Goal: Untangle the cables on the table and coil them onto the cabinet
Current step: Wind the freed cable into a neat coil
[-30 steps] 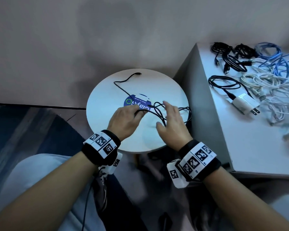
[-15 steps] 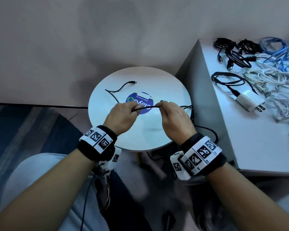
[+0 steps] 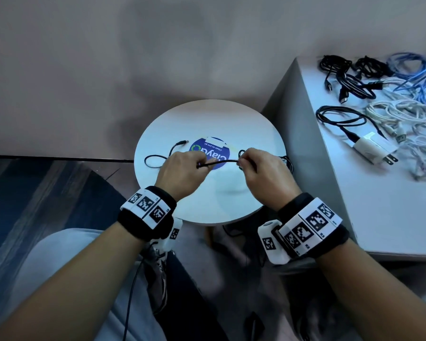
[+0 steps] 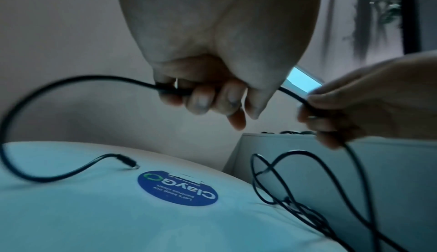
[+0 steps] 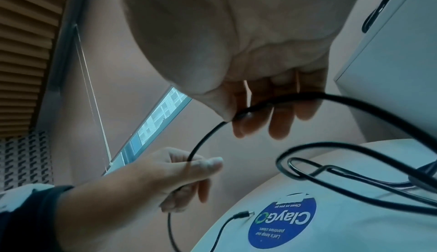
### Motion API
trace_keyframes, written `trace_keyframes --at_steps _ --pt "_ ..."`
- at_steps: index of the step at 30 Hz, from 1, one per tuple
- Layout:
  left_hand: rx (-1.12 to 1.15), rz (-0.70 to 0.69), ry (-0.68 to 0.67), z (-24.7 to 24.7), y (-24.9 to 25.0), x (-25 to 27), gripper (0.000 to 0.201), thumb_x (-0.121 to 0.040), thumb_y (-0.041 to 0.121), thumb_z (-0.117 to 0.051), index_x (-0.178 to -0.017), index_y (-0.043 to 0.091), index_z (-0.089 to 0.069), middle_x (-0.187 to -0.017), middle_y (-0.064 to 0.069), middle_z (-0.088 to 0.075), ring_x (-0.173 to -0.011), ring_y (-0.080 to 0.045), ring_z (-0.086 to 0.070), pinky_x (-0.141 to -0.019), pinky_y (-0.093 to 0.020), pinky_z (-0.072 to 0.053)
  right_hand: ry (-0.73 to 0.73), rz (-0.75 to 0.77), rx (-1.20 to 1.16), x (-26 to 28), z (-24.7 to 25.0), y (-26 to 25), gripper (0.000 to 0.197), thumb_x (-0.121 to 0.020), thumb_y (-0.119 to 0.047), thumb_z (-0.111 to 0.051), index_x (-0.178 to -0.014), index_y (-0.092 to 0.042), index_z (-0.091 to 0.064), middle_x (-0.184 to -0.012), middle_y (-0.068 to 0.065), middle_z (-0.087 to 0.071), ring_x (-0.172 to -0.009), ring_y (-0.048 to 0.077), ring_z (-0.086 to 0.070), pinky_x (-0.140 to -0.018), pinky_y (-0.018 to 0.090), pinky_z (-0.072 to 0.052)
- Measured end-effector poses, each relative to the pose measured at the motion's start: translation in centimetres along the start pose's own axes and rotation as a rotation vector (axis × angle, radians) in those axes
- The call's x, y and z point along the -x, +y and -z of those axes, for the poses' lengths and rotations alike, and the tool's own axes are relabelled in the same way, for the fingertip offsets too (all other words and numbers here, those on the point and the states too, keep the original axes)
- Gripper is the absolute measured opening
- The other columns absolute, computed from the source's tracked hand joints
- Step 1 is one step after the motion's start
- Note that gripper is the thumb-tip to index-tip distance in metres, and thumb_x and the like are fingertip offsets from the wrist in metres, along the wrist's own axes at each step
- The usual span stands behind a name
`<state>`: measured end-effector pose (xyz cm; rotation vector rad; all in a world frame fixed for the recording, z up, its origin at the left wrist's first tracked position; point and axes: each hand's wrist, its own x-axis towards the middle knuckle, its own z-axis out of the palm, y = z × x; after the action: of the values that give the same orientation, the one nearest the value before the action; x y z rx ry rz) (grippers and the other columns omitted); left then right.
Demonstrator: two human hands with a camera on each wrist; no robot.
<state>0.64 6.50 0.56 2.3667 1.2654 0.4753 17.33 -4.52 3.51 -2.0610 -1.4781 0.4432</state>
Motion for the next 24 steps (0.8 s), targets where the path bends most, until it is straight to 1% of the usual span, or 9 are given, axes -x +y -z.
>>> trace_keyframes --at_steps 2,5,8,12,15,17,20,22,24 --pt "-0.105 -0.090 0.058 -0.4 1.4 0.7 0.042 -0.099 0.048 -0.055 -0.069 0.019 -0.047 -0.057 -0.001 -0.045 -0.062 -0.030 -0.042 -0.058 -0.035 -0.030 -0.012 0.026 -0.058 0.3 -0.1 -0.6 0.020 -0.096 -0.015 -0.050 -0.110 -0.016 -0.064 -0.096 0.001 -0.067 -0.094 0.020 -0.060 -0.086 0.037 -0.046" --pt "-0.121 -0.154 0.062 -0.9 2.3 0.9 0.028 -0.095 0.036 -0.062 -0.075 0.017 -0.057 -0.063 -0.009 -0.056 -0.065 -0.036 -0.049 -0.060 -0.033 -0.029 -0.103 0.068 -0.175 1.3 -0.3 -2.0 0.010 -0.098 -0.025 -0.058 -0.102 -0.019 -0.065 -0.068 -0.011 -0.058 -0.067 0.000 -0.054 -0.063 0.015 -0.037" --pt "-0.097 -0.174 0.103 -0.2 0.9 0.2 0.032 -0.093 0.035 -0.068 -0.072 0.013 -0.061 -0.056 -0.007 -0.053 -0.062 -0.036 -0.051 -0.065 -0.034 -0.034 -0.072 0.075 -0.135 1.3 0.2 -2.0 0.018 -0.098 -0.037 -0.059 -0.086 -0.024 -0.062 -0.052 -0.009 -0.046 -0.054 0.006 -0.047 -0.055 0.022 -0.031" --pt "0.027 0.112 0.223 1.9 -2.3 -1.4 0.036 -0.094 0.041 -0.065 -0.072 0.012 -0.063 -0.056 -0.004 -0.050 -0.066 -0.034 -0.051 -0.063 -0.036 -0.036 0.065 -0.069 0.032 -0.4 2.3 0.1 0.023 -0.100 -0.036 -0.051 -0.093 -0.016 -0.061 -0.082 0.005 -0.065 -0.084 0.031 -0.057 -0.074 0.040 -0.046" --pt "0.262 0.153 0.223 2.4 -1.3 -1.0 0.039 -0.097 0.040 -0.062 -0.074 0.008 -0.062 -0.053 0.005 -0.053 -0.052 -0.011 -0.046 -0.054 -0.028 -0.036 0.087 -0.126 0.122 -0.8 2.8 0.9 0.019 -0.101 -0.027 -0.047 -0.099 -0.013 -0.060 -0.097 0.009 -0.068 -0.096 0.035 -0.058 -0.084 0.042 -0.044" --pt "0.371 0.043 0.144 1.9 0.5 -0.2 0.034 -0.100 0.033 -0.061 -0.078 0.006 -0.064 -0.055 0.009 -0.059 -0.050 -0.006 -0.044 -0.051 -0.021 -0.034 0.067 -0.083 0.116 -0.5 1.8 0.4 0.017 -0.098 -0.025 -0.048 -0.109 -0.018 -0.059 -0.102 0.004 -0.070 -0.103 0.031 -0.059 -0.095 0.043 -0.040" --pt "0.408 -0.162 -0.022 0.8 2.1 0.9 0.027 -0.098 0.033 -0.057 -0.091 0.009 -0.069 -0.067 -0.004 -0.062 -0.060 -0.020 -0.048 -0.060 -0.037 -0.043 0.001 0.070 -0.042 0.8 -0.1 -1.5 0.036 -0.097 -0.025 -0.052 -0.133 -0.021 -0.050 -0.119 -0.002 -0.065 -0.111 0.020 -0.056 -0.104 0.040 -0.036" --pt "0.466 -0.190 -0.079 0.3 2.5 1.2 0.020 -0.096 0.027 -0.054 -0.091 0.013 -0.068 -0.064 0.010 -0.058 -0.058 -0.014 -0.045 -0.060 -0.033 -0.042 -0.042 0.145 -0.172 1.1 -0.8 -2.1 0.038 -0.099 -0.017 -0.050 -0.137 -0.020 -0.048 -0.120 -0.004 -0.064 -0.107 0.011 -0.058 -0.100 0.030 -0.042" --pt "0.601 -0.112 -0.081 0.6 2.4 1.2 0.017 -0.094 0.024 -0.055 -0.082 0.022 -0.067 -0.062 0.014 -0.057 -0.057 -0.010 -0.046 -0.061 -0.029 -0.042 -0.078 0.151 -0.238 1.0 -0.6 -2.1 0.029 -0.102 -0.015 -0.046 -0.130 -0.019 -0.055 -0.103 -0.013 -0.065 -0.087 -0.006 -0.056 -0.081 0.013 -0.041"
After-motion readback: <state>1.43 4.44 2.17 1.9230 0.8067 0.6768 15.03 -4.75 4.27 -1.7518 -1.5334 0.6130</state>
